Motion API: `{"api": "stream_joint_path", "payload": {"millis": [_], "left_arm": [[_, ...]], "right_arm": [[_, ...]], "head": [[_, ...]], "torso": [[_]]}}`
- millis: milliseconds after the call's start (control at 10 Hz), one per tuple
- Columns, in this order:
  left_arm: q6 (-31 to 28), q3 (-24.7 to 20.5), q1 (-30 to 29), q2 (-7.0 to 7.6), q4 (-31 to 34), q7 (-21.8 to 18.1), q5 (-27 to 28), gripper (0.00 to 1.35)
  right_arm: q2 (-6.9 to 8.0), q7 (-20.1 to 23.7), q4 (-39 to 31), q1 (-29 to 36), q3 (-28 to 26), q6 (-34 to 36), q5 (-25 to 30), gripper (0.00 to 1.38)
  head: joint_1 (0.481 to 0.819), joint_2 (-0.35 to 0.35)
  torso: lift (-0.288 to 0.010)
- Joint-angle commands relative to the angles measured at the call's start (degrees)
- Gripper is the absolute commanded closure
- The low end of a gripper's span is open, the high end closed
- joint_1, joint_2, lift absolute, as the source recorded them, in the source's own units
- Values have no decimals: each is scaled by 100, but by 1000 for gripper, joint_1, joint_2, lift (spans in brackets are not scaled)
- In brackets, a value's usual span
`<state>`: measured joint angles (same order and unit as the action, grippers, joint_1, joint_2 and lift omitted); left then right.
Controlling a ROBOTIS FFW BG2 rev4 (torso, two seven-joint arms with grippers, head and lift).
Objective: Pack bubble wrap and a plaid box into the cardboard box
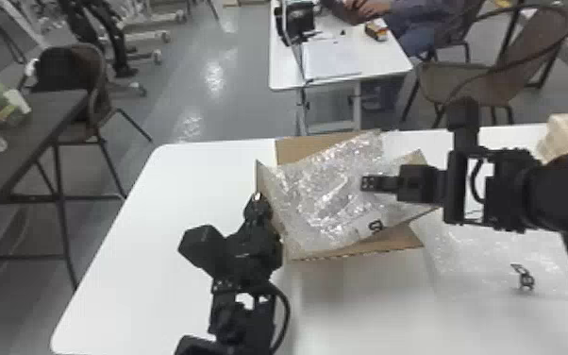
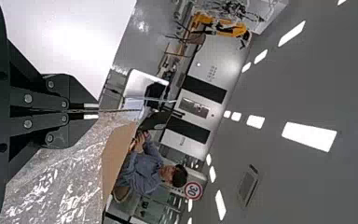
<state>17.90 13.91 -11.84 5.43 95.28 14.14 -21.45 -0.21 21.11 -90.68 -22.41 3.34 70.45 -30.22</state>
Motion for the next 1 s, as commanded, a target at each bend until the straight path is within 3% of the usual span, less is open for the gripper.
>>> {"api": "stream_joint_path", "payload": {"millis": [0,100,200,300,500,700,900], "left_arm": [[3,33,6,20,-1,1,-26,1211],[3,33,6,29,-1,1,-52,1211],[20,42,6,55,-1,1,-70,1211],[46,33,6,64,-1,1,-87,1211],[55,24,6,64,-1,1,-96,1211],[55,6,-2,64,-1,1,-96,1211],[46,-11,-11,64,-1,1,-149,1211]], "right_arm": [[3,-37,183,9,0,-32,-36,1277],[3,-45,209,35,0,-155,-1,1010],[12,-63,183,53,0,-216,25,651],[12,-81,130,53,0,-216,122,444],[12,-133,25,123,0,-234,-72,298],[-23,-133,-512,202,-8,-225,-265,283],[-234,-133,-1355,317,-149,-225,-458,282]], "head": [[695,193],[695,191],[695,189],[695,188],[695,185],[695,193],[695,198]], "torso": [[-110],[-110],[-110],[-110],[-110],[-110],[-110]]}}
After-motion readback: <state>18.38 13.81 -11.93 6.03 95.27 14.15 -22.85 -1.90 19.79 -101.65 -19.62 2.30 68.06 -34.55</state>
